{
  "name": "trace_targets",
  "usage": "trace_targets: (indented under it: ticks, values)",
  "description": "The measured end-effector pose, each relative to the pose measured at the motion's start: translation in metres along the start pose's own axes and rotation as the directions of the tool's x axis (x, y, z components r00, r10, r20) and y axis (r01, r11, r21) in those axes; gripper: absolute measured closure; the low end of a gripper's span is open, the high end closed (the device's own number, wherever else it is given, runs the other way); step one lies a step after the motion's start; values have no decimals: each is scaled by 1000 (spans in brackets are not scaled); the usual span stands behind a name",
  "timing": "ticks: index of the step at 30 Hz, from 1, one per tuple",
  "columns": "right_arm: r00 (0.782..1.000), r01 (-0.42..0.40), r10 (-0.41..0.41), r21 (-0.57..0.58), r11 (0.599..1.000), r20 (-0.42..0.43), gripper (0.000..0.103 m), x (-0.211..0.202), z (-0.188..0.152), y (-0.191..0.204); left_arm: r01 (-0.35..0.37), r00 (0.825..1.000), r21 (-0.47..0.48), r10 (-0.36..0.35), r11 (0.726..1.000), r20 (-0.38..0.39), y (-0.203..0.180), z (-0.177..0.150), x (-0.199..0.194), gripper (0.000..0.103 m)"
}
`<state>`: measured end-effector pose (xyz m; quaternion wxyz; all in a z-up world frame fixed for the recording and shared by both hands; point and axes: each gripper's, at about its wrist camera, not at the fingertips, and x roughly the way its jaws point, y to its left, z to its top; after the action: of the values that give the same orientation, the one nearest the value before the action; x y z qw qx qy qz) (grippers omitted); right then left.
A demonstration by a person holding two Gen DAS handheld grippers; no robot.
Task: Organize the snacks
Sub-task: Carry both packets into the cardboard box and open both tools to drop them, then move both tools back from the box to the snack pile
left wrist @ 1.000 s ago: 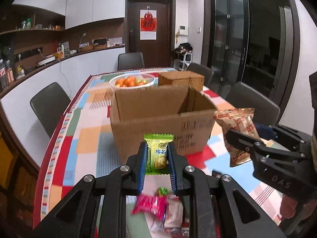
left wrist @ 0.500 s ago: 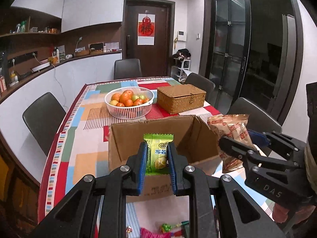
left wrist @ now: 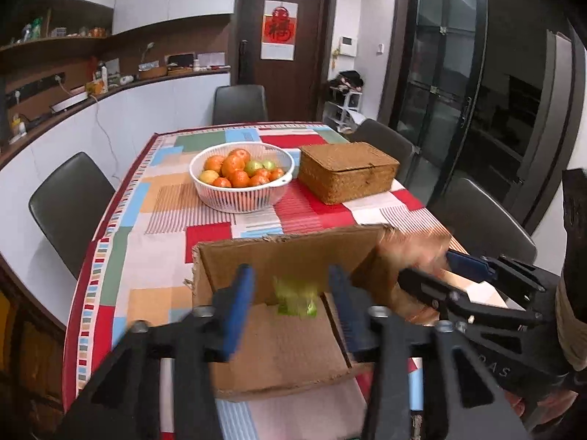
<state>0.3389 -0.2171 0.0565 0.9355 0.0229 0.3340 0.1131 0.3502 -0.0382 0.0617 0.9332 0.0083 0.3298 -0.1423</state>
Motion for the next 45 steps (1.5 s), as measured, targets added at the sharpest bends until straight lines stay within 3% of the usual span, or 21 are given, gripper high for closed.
trace_targets:
  ticks: [2, 3, 12, 29, 45]
  values:
    - [1000, 18, -18, 6, 1000, -21, 42, 6, 0, -4, -20, 1000, 4, 20, 1000, 2, 0, -3, -2, 51]
    - [1000, 21, -21, 17, 1000, -19, 40, 5, -1, -5, -27, 1000, 7, 27, 1000, 6, 0, -5, -5, 50]
    - [999, 54, -54, 20, 998, 3, 35, -27, -29, -1, -86, 996, 37, 84, 996, 38, -11, -32, -46, 41]
    - [996, 44, -48, 49, 998, 72, 34, -114, -85, 14, -45, 998, 51, 42, 998, 52, -35, -90, -115, 34]
    - [996, 85, -85, 15, 996, 13, 34, -133, -144, 23, -63, 998, 33, 62, 997, 10, -40, -168, -128, 33]
